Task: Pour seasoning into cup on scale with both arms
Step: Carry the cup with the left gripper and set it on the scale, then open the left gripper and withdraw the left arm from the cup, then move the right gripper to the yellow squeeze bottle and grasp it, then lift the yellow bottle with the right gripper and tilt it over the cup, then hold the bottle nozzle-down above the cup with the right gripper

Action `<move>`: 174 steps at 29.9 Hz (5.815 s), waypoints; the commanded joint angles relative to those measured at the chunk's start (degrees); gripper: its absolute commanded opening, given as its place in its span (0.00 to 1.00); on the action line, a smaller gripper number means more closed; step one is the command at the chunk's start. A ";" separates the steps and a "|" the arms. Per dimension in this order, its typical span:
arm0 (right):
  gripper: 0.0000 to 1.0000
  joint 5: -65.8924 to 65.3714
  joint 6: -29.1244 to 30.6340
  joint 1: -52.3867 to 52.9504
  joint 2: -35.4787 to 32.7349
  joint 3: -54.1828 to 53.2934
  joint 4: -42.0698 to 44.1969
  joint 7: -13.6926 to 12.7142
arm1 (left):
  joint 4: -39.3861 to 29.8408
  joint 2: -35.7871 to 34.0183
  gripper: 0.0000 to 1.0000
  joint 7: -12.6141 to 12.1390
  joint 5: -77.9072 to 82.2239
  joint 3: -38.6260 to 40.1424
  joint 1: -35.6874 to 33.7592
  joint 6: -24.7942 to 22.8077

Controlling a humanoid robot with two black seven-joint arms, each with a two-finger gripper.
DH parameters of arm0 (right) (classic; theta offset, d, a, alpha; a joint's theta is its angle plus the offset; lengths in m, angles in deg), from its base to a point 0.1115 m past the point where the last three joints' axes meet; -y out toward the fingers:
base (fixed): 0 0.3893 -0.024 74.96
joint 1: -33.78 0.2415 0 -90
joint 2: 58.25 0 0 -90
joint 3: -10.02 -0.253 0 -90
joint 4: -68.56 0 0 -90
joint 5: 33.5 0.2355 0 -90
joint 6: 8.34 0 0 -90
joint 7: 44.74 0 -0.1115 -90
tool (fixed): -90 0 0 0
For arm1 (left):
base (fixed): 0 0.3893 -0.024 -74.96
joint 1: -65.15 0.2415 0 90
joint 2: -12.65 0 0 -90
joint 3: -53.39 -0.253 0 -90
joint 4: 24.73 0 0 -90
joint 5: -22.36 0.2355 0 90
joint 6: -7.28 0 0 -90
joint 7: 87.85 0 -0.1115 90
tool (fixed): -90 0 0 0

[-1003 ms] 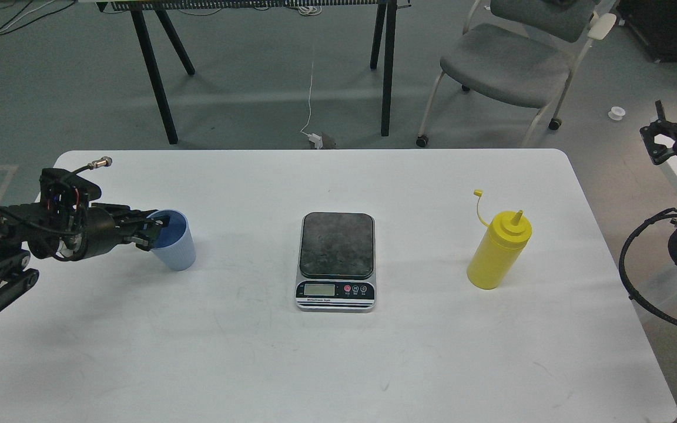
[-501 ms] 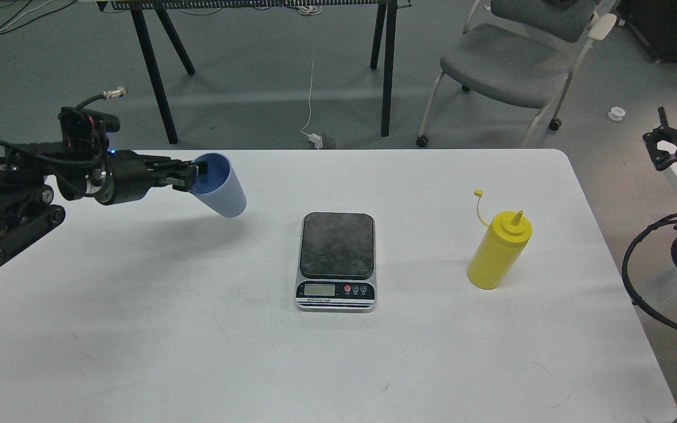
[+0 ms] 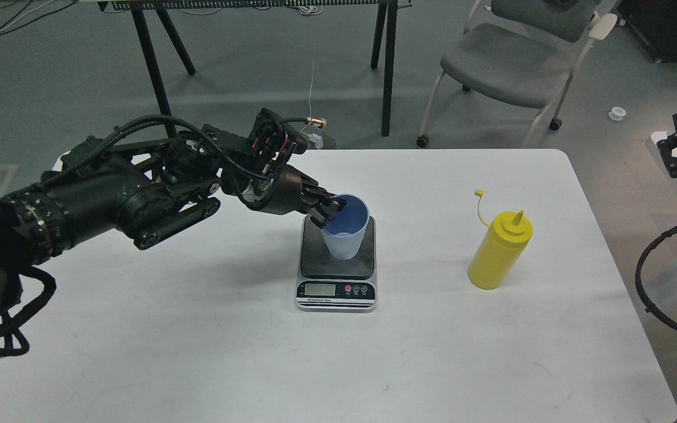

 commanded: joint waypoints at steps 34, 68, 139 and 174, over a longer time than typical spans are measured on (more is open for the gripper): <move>1.00 3.27 0.00 -24.91 -11.21 -5.63 -29.54 -0.63 | 5.82 -5.16 1.00 1.77 -85.35 15.30 -3.16 -3.63; 1.00 1.60 0.00 -40.73 13.31 -0.70 -41.14 -0.10 | 6.09 -8.33 1.00 -9.27 -114.20 47.66 15.82 -6.89; 0.42 -61.22 -29.84 28.96 13.39 49.19 -25.32 8.08 | 4.68 -10.79 1.00 -8.74 -114.11 50.21 24.26 -5.84; 0.39 -87.79 -41.27 34.60 29.40 72.07 -9.85 9.04 | 4.68 -11.14 1.00 -8.74 -113.76 49.95 25.14 -6.10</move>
